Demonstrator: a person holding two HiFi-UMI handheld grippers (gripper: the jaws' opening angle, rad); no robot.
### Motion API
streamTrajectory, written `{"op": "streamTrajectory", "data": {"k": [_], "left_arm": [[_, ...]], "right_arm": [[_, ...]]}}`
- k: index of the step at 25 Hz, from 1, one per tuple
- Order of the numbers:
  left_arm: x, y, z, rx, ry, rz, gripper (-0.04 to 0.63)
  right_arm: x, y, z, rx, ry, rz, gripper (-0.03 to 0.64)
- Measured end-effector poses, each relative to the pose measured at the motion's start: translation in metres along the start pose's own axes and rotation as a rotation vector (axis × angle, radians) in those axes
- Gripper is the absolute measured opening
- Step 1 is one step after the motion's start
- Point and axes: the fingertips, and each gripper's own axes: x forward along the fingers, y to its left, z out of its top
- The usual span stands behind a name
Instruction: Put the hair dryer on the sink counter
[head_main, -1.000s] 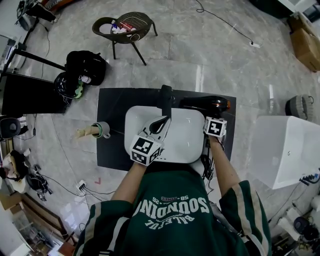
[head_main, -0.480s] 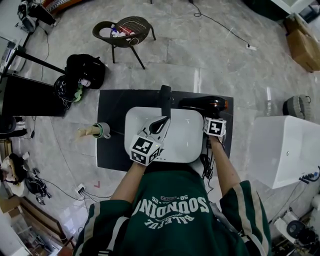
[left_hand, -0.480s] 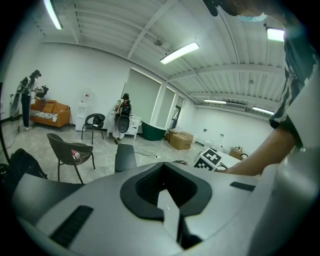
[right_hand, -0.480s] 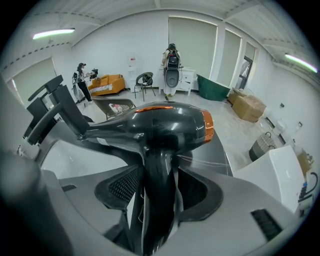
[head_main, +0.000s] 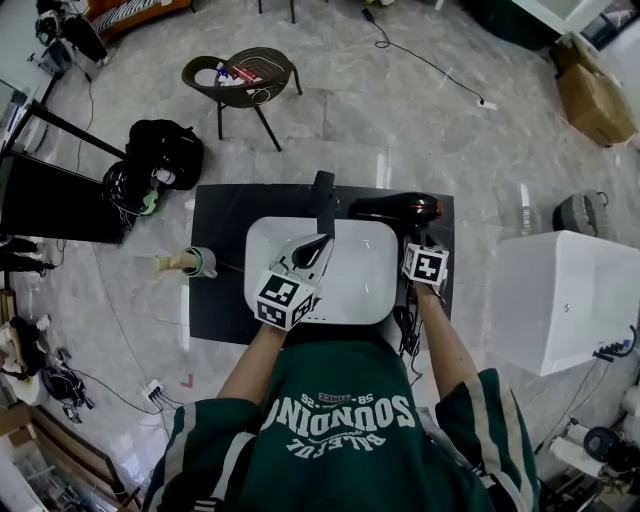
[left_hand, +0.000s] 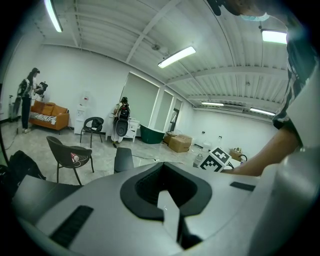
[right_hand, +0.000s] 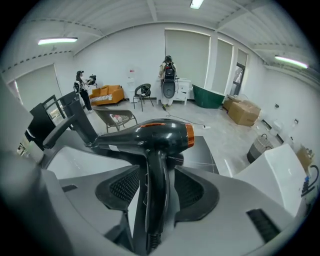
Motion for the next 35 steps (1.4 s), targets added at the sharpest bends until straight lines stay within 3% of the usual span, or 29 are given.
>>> {"op": "streamTrajectory", "data": {"k": [2,4,7,9,18,27,35], "left_arm": [[-0.004,0.0,0.001,0.004,-0.006,0.003,0.012],[-0.007,0.0,0.003,0.01,-0.012,0.005,0.012],[-0.014,-0.001,0.007,0.018,-0.023,0.01,0.012],[-0.017,-0.001,0.009,0.024,-0.032,0.015,0.012],[-0.028,-0.003,0.014,0.035,-0.048,0.026,0.012],[-0.033,-0.002,0.011,0.035,-0.045,0.037,0.012],[-0.037,0.001,0.01,0.023,-0.048,0.05,0.012]], "right_arm": [[-0.008,0.005,0.005,0.002,-0.048,0.018,0.217],[-0.018,0.01,0.011,0.002,-0.103,0.029,0.138],[-0.031,0.019,0.017,0.001,-0.16,0.052,0.072],[-0.038,0.026,0.018,-0.005,-0.184,0.072,0.057],[-0.062,0.062,0.015,-0.078,-0.214,0.171,0.041],[-0.105,0.103,0.04,0.043,-0.354,0.358,0.041],[-0.153,0.137,0.07,-0.094,-0.523,0.405,0.043]]}}
